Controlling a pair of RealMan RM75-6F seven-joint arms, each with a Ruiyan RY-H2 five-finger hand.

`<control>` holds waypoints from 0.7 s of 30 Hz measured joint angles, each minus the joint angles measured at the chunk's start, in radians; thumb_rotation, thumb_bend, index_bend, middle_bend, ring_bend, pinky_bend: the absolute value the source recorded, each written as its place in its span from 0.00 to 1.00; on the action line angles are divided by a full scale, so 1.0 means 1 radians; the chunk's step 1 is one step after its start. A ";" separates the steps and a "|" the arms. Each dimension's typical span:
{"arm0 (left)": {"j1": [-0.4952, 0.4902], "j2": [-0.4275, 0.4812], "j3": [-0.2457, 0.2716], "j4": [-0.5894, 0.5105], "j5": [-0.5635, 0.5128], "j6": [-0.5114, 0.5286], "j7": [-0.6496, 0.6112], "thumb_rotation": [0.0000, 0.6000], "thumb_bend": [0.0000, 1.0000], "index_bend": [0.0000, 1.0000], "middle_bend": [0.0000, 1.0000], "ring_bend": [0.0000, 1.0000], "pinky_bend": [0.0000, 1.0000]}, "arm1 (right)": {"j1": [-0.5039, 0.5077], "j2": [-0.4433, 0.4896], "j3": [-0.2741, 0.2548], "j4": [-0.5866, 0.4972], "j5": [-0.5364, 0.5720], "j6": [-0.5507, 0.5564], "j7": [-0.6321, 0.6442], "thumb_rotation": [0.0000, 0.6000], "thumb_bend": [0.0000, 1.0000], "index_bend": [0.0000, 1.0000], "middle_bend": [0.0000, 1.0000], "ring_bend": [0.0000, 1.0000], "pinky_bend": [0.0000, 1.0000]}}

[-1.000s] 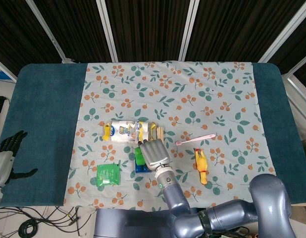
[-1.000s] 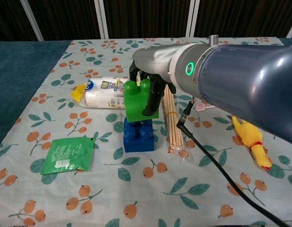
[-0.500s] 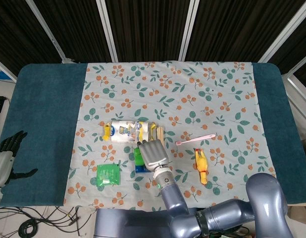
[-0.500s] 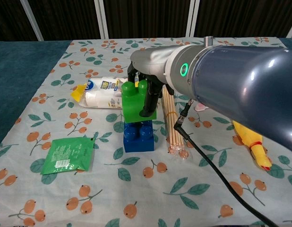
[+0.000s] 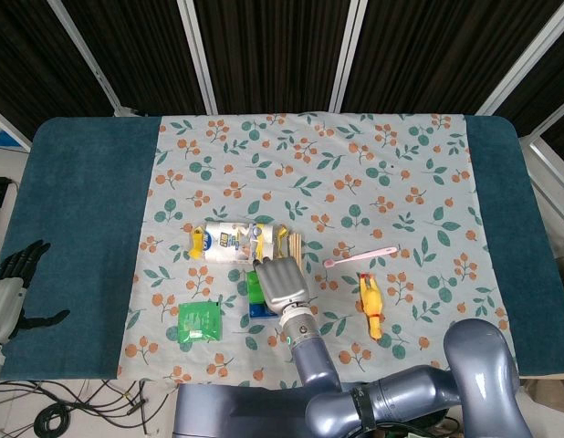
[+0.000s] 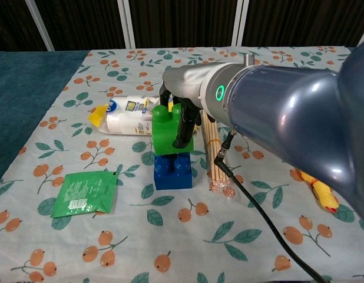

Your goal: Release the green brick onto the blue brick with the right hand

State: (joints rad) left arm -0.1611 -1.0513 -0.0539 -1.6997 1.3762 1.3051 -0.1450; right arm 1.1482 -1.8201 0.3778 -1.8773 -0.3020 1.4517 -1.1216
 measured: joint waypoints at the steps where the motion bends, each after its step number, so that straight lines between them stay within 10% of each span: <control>1: 0.000 0.000 0.000 0.000 0.000 0.000 -0.001 1.00 0.00 0.00 0.00 0.00 0.00 | 0.001 -0.002 0.001 0.003 0.001 -0.001 0.000 1.00 0.54 0.66 0.55 0.53 0.59; 21: -0.001 0.001 -0.002 0.003 -0.003 -0.003 -0.011 1.00 0.00 0.00 0.00 0.00 0.00 | 0.000 -0.035 -0.018 0.061 0.001 -0.016 0.015 1.00 0.54 0.66 0.55 0.53 0.59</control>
State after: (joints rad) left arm -0.1622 -1.0498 -0.0562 -1.6971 1.3731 1.3025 -0.1556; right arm 1.1484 -1.8555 0.3597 -1.8163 -0.3014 1.4356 -1.1061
